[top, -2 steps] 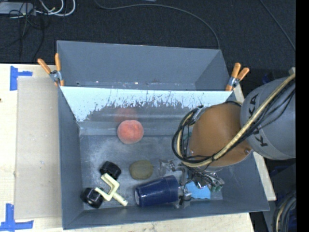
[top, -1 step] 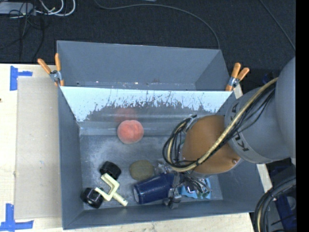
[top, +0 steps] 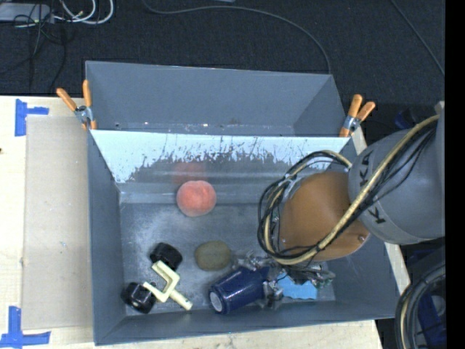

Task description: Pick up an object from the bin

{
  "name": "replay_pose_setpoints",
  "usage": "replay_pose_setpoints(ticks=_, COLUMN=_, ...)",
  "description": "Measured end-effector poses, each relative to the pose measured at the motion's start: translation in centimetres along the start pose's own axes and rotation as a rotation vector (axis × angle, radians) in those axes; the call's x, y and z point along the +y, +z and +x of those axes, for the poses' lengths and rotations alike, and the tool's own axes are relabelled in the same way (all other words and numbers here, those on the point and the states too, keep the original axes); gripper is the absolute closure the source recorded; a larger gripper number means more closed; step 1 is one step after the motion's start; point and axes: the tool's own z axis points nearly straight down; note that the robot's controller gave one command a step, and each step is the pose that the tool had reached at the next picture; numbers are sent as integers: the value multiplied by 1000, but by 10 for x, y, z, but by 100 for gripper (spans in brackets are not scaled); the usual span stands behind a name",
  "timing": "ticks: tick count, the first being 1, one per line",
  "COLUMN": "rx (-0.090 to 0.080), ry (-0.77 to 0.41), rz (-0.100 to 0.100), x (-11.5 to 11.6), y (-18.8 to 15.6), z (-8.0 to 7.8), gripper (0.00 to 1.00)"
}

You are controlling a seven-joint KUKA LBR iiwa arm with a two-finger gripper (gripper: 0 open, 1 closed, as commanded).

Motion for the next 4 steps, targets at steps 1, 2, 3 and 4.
replay_pose_setpoints(ticks=1, rx=0, ry=0, rz=0, x=0, y=0, z=0, gripper=100)
replay_pose_setpoints(ticks=2, rx=5, ry=1, rz=-2, x=1, y=-5, z=1, gripper=100)
replay_pose_setpoints(ticks=3, rx=10, ry=-1, rz=-4, x=1, y=-18, z=2, gripper=100)
replay_pose_setpoints(ticks=4, rx=9, ry=0, rz=-5, x=2, y=-23, z=2, gripper=100)
